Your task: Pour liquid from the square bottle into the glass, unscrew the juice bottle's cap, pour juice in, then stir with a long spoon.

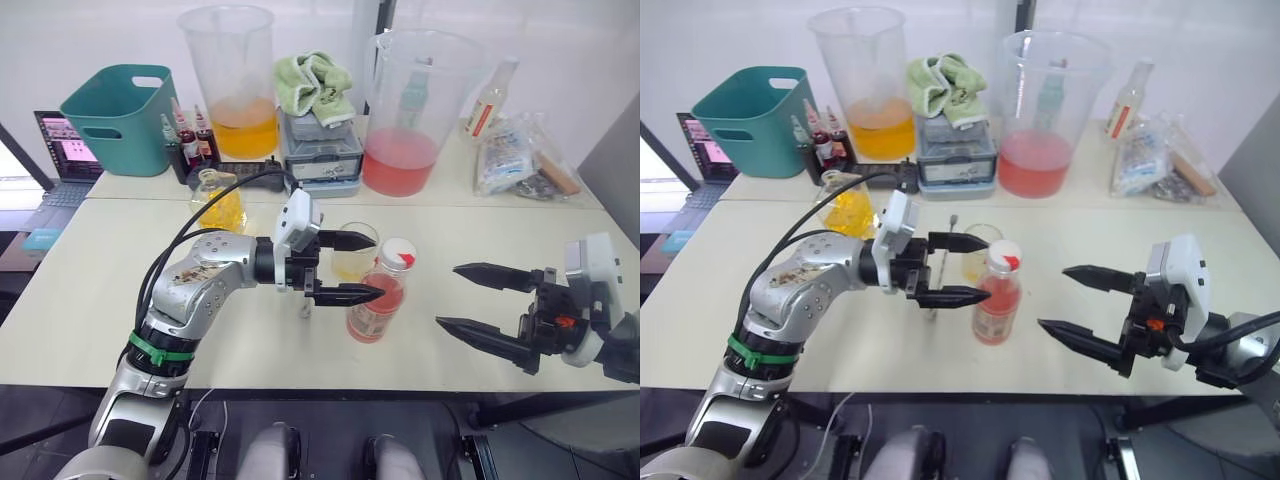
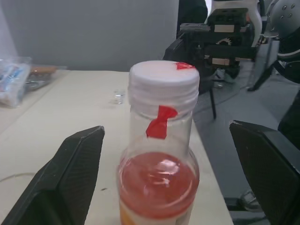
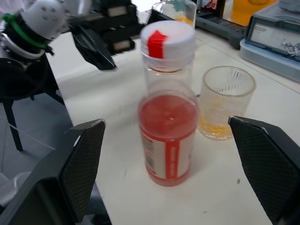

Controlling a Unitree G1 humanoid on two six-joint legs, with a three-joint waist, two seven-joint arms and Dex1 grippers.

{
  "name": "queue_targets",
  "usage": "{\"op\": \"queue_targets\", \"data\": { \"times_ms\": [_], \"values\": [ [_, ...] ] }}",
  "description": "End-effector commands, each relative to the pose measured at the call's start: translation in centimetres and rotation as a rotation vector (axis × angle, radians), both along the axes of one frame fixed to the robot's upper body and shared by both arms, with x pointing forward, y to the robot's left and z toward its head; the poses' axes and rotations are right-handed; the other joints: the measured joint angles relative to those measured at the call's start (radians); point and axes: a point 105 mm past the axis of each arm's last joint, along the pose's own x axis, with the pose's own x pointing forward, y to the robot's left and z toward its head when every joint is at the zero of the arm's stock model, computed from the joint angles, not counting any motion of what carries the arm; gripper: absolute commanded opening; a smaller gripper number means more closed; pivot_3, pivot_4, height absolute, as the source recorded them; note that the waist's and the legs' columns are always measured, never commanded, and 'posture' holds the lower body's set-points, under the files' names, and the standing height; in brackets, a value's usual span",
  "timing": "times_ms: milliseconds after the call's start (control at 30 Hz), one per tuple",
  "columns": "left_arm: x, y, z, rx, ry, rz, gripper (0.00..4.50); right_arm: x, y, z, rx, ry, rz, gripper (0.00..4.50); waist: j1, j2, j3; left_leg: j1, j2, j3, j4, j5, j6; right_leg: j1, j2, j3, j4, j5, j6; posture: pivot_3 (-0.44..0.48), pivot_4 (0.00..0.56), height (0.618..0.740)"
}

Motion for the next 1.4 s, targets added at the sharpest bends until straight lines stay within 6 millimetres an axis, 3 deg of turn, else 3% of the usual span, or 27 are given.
{"op": "queue_targets", "data": {
  "times_ms": [33, 400, 733, 1167, 1400],
  "values": [
    [0.1, -1.0, 0.4, -0.003, 0.005, -0.014, 4.50, -0.6, 0.5, 0.6, 0.006, -0.048, -0.004, 4.46, 0.001, 0.000, 0.000, 0.000, 0.000, 0.000, 0.000, 0.000, 0.000, 0.000, 0.000, 0.000, 0.000, 0.000, 0.000, 0.000, 0.150, 0.736],
    [0.0, -2.9, 0.1, 0.023, -0.013, -0.049, 4.50, -1.1, 0.4, 0.6, 0.011, -0.059, -0.052, 4.46, 0.005, 0.000, 0.000, 0.000, 0.000, 0.000, 0.001, 0.000, 0.000, 0.000, 0.000, 0.000, 0.000, 0.000, 0.000, 0.000, 0.150, 0.736],
    [-0.1, -2.9, -0.7, 0.086, -0.061, -0.056, 1.54, -0.6, 1.4, 1.9, 0.084, -0.103, -0.035, 4.50, 0.003, 0.000, 0.000, 0.000, -0.001, 0.000, 0.001, 0.000, 0.001, 0.001, 0.000, 0.001, -0.001, 0.000, 0.000, 0.000, 0.150, 0.736],
    [-0.4, -2.5, -0.9, 0.097, -0.048, -0.047, 1.54, 0.6, 4.7, 4.3, 0.138, -0.134, -0.011, 4.50, 0.000, 0.000, 0.000, 0.000, -0.001, -0.001, 0.000, 0.000, 0.001, 0.000, 0.000, 0.001, 0.000, 0.000, 0.000, 0.000, 0.150, 0.736],
    [-0.6, -2.5, -1.1, 0.095, -0.044, -0.040, 1.54, 1.7, 5.7, 4.4, 0.099, -0.149, -0.028, 4.50, 0.000, 0.000, 0.000, 0.000, -0.001, -0.001, 0.000, 0.000, 0.001, 0.000, 0.000, 0.001, 0.000, 0.000, 0.000, 0.000, 0.150, 0.736]
  ]
}}
